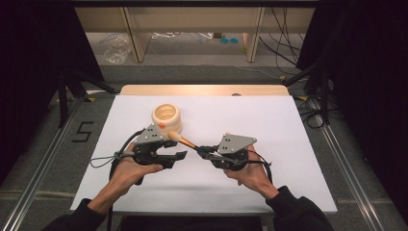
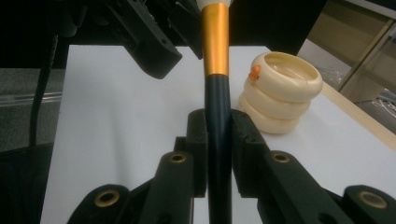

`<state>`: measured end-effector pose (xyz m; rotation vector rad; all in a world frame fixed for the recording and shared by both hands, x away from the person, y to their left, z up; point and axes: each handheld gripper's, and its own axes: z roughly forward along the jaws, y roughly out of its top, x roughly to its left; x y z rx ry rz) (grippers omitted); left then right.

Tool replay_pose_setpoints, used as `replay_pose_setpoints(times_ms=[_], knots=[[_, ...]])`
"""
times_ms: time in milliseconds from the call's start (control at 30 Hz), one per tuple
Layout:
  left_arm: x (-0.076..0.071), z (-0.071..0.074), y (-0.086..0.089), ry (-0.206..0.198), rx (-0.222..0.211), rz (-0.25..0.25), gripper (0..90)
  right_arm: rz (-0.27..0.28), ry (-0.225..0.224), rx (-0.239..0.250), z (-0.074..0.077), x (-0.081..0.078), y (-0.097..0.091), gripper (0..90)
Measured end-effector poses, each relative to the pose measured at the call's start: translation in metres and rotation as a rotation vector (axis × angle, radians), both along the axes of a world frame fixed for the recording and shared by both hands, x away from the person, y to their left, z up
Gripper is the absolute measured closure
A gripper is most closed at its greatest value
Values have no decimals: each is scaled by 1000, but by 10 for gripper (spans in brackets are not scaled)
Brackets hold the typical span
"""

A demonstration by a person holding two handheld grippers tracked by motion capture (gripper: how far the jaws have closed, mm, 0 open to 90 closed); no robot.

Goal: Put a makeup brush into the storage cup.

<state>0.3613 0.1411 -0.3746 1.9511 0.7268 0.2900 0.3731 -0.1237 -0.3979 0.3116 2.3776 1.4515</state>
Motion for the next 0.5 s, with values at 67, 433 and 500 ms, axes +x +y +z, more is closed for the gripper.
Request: replay_pose_setpoints(times_ms=[67, 433, 500], knots=[[1, 1, 0, -16, 4, -6, 463, -1, -2, 7, 0, 0, 0, 798], [0, 5, -6, -25, -39, -4, 489, 10, -4, 16, -1, -1, 3, 798], [0, 5, -6, -34, -44, -15, 500, 8, -4, 21, -2, -1, 3, 798]])
